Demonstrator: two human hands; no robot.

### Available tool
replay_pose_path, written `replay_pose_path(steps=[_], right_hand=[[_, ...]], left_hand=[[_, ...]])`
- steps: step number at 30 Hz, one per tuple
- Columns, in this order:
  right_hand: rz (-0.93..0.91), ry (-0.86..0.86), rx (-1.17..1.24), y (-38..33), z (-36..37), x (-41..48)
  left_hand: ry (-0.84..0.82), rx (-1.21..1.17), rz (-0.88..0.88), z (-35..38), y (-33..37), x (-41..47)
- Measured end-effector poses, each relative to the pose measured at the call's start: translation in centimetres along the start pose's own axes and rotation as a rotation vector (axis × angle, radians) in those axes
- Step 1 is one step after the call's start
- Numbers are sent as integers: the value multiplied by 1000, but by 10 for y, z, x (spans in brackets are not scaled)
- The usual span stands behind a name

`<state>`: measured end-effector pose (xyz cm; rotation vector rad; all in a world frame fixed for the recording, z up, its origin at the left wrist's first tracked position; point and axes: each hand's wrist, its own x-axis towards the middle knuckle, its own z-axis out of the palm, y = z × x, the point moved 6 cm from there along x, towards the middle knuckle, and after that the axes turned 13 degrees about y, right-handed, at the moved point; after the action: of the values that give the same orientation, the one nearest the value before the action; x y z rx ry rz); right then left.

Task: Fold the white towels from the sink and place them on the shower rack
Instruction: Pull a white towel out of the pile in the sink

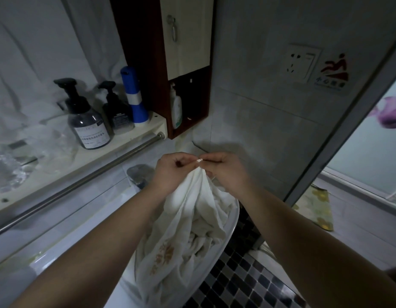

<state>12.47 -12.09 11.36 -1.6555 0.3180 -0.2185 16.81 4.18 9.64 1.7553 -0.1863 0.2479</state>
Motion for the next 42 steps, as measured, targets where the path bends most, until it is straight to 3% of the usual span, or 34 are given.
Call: replay_pose_path(steps=[14,20,24,28,36,42], right_hand=[[-139,-66,-101,-5,7,1],[-160,-100,-95,-12,5,5],[-160,-169,-32,-24,3,5],[-211,-192,10,-41,0,12],[-313,111,12,-55,-37,42],[-210,334,9,-35,-63,55]], left_hand=[[-47,134,146,-5,8,10],[-158,103,43,2,0,1],[-239,-124,-56,3,10,-4],[-293,-183,-96,2,27,-1],[-328,-14,38,-24,39,11],[-230,88,47,-52,6,2]])
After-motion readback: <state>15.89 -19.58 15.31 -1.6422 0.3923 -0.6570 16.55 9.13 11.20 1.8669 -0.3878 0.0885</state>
